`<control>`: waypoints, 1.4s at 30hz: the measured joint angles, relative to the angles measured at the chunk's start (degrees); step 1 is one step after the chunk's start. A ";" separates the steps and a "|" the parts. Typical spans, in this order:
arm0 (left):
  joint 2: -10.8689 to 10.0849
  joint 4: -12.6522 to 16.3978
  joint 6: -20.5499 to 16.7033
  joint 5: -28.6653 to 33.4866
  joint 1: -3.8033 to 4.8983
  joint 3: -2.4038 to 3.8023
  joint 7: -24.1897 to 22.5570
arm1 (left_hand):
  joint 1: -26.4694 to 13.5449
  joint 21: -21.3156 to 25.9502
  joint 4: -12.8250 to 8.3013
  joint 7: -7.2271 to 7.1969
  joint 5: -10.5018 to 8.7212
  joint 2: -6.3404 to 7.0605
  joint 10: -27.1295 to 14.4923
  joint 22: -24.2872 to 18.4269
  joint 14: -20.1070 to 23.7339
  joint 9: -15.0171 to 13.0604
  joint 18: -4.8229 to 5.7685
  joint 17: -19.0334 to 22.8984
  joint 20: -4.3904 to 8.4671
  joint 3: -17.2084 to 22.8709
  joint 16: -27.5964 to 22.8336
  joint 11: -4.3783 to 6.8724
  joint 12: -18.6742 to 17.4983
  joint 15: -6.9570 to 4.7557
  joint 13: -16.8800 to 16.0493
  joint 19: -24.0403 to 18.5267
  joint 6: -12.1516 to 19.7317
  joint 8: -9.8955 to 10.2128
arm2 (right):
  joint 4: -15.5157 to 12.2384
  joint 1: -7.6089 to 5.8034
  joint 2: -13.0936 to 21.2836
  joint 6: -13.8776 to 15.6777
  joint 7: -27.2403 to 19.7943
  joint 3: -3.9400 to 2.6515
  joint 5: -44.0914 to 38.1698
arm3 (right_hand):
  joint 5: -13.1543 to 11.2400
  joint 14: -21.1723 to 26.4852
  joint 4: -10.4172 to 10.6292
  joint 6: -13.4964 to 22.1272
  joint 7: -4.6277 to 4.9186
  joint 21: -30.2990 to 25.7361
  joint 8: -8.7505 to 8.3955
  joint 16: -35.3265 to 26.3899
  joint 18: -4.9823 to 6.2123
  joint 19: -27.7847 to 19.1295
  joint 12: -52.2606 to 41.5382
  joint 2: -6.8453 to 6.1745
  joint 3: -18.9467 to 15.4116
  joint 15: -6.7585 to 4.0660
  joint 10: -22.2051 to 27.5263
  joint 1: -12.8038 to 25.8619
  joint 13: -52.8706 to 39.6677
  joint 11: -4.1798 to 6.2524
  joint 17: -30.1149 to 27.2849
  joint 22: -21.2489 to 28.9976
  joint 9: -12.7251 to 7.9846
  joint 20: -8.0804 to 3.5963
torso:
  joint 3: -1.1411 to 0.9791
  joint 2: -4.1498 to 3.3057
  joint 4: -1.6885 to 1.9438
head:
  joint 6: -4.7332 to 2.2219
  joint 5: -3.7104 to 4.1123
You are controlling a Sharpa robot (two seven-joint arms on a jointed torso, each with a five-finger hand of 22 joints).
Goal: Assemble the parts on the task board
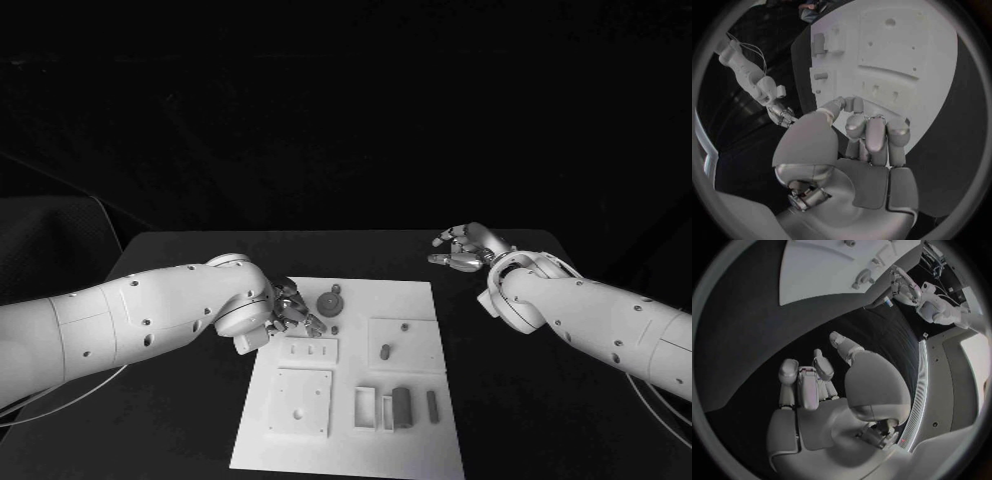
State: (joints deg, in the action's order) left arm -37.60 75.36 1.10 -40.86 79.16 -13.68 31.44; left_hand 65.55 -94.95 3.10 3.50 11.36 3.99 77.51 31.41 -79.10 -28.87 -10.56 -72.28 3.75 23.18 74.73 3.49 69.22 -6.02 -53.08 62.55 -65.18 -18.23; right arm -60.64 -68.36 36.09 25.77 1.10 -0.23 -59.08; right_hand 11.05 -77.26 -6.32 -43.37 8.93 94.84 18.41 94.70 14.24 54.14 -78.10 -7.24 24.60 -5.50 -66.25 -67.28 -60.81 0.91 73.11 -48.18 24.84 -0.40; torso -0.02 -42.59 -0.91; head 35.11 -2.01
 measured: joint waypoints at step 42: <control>2.54 -4.00 7.31 -5.03 -1.66 0.03 1.66 | 0.00 0.00 0.16 -0.11 0.03 0.00 0.00 0.03 -0.07 0.01 0.00 -0.03 0.05 0.16 0.22 0.00 0.00 -0.01 -0.04 -0.25 -0.12 0.00 | -1.37 0.01 -0.20 0.08 -0.48 -0.06 3.99 | 0.00 -0.02 0.00 -0.30 -0.28 0.00 0.00 0.00 0.00 -0.01 0.00 0.00 0.00 0.02 -0.01 0.00 0.05 -0.01 -0.01 -0.01 0.03 0.01 | -0.01 -0.02 -0.04 | 2.08 0.10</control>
State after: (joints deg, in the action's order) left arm -35.06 71.36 8.42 -45.89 77.51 -13.65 33.10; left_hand 65.55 -94.95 3.26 3.39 11.39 3.99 77.51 31.44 -79.17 -28.87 -10.57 -72.31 3.80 23.34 74.95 3.49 69.22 -6.03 -53.13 62.31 -65.30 -18.23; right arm -62.01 -68.35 35.90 25.86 0.62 -0.29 -55.10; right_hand 11.05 -77.28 -6.32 -43.67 8.65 94.84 18.41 94.70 14.24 54.13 -78.10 -7.24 24.60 -5.48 -66.26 -67.28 -60.76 0.90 73.10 -48.19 24.86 -0.39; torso -0.02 -42.61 -0.95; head 37.19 -1.91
